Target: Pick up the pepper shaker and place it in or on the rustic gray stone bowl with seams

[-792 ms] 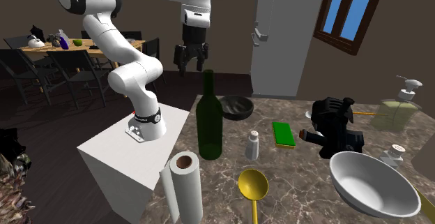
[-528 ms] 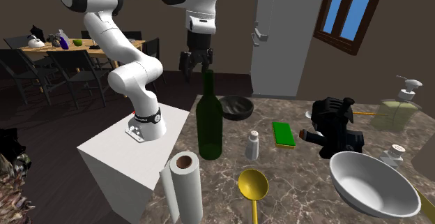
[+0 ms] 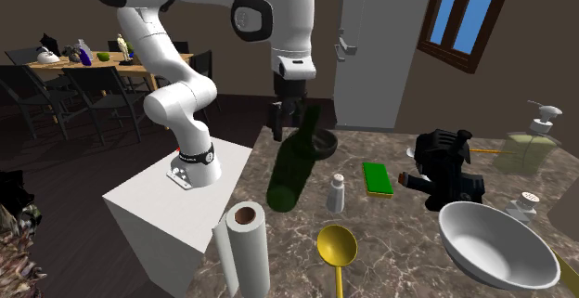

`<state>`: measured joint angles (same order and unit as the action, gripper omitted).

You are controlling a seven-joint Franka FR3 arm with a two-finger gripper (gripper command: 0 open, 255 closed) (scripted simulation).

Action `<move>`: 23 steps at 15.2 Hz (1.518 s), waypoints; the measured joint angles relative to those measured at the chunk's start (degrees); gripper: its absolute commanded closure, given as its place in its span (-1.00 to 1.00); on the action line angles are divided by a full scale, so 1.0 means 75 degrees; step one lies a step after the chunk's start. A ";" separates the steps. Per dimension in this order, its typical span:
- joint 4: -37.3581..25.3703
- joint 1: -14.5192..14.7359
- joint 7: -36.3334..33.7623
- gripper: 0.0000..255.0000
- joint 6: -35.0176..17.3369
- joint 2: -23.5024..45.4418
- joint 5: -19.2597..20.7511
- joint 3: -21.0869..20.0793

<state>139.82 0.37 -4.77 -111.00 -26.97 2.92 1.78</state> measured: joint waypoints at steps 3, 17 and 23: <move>-0.0153 0.0006 0.0211 -1.00 -0.0784 0.0723 -0.0087 0.0143; -0.1427 0.0107 0.1077 -1.00 -0.3138 0.3603 -0.0862 0.0410; -0.1423 0.0138 0.1128 -1.00 -0.3477 0.3834 -0.0933 0.0338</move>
<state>129.15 1.40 3.70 -137.08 1.78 -4.07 4.32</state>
